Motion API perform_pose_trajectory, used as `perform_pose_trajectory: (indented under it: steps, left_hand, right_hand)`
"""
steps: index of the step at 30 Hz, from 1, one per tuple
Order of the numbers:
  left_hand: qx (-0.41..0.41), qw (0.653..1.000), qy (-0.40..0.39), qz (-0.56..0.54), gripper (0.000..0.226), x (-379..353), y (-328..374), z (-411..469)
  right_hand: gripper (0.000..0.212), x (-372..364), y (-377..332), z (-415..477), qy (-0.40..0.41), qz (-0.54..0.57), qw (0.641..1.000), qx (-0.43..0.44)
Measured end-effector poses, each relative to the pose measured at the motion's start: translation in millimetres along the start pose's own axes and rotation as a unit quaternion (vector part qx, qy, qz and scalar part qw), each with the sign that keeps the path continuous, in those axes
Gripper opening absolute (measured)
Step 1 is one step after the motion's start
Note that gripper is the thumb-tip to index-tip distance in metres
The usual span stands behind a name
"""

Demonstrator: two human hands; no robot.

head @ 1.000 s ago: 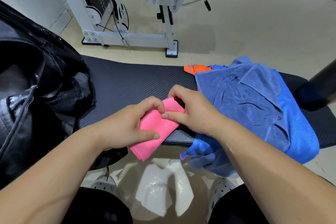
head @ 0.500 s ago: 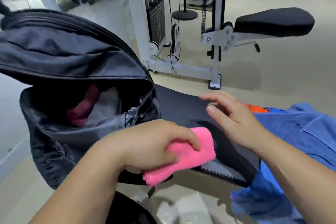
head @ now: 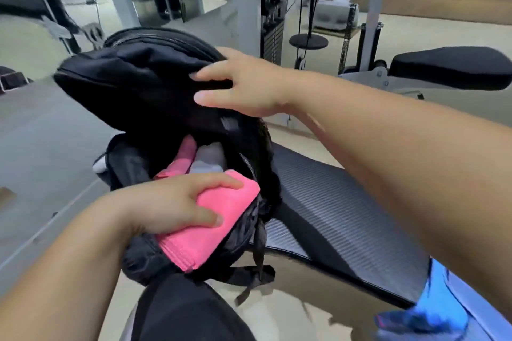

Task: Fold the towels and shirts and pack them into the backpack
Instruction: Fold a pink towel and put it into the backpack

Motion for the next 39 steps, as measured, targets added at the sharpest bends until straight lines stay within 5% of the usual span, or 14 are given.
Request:
perform_pose_trajectory:
  steps: [6, 11, 14, 16, 21, 24, 32, 39]
  left_hand:
    - [0.027, 0.994, 0.012, -0.106, 0.058, -23.7, -22.8, -11.8]
    - [0.034, 0.980, -0.004, -0.196, 0.055, -18.0, -30.0, -7.8]
    - [0.022, 0.969, -0.043, -0.241, 0.056, -1.8, -32.0, -1.4]
    - [0.007, 0.982, -0.051, -0.179, 0.058, 17.3, -33.8, 10.0]
    - [-0.001, 0.979, 0.140, -0.149, 0.061, 55.6, -28.4, 63.3]
    - [-0.014, 0.968, 0.126, -0.218, 0.064, 31.5, -22.7, 96.8]
    - [0.048, 0.998, 0.026, -0.020, 0.081, 0.5, -38.6, 108.0]
    - [0.039, 0.981, -0.082, 0.170, 0.091, -9.0, -35.9, 109.7]
  right_hand:
    - [0.043, 12.7, 63.5, -7.4, 0.084, 0.193, 0.968, -0.140]
    - [0.043, 12.8, 81.5, -17.5, 0.089, 0.288, 0.937, -0.177]
    - [0.057, 8.7, 91.7, -20.8, 0.119, 0.292, 0.933, -0.171]
    - [0.065, 5.3, 94.5, -22.9, 0.132, 0.262, 0.943, -0.155]
    - [0.070, 3.4, 100.3, -23.0, 0.132, 0.224, 0.956, -0.138]
    - [0.070, 3.9, 102.2, -21.8, 0.137, 0.207, 0.960, -0.129]
    - [0.070, 3.3, 108.3, -21.4, 0.136, 0.220, 0.959, -0.116]
    - [0.070, 3.9, 107.8, -21.7, 0.133, 0.218, 0.961, -0.109]
Point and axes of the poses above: each hand's wrist, its own z-axis towards the middle knuckle, its own x-axis out of the back of the hand, y = z × x, the point moved 5 cm from there along z, towards the middle knuckle, and after that the axes turned 4 degrees about -x, right-handed, at the moved point
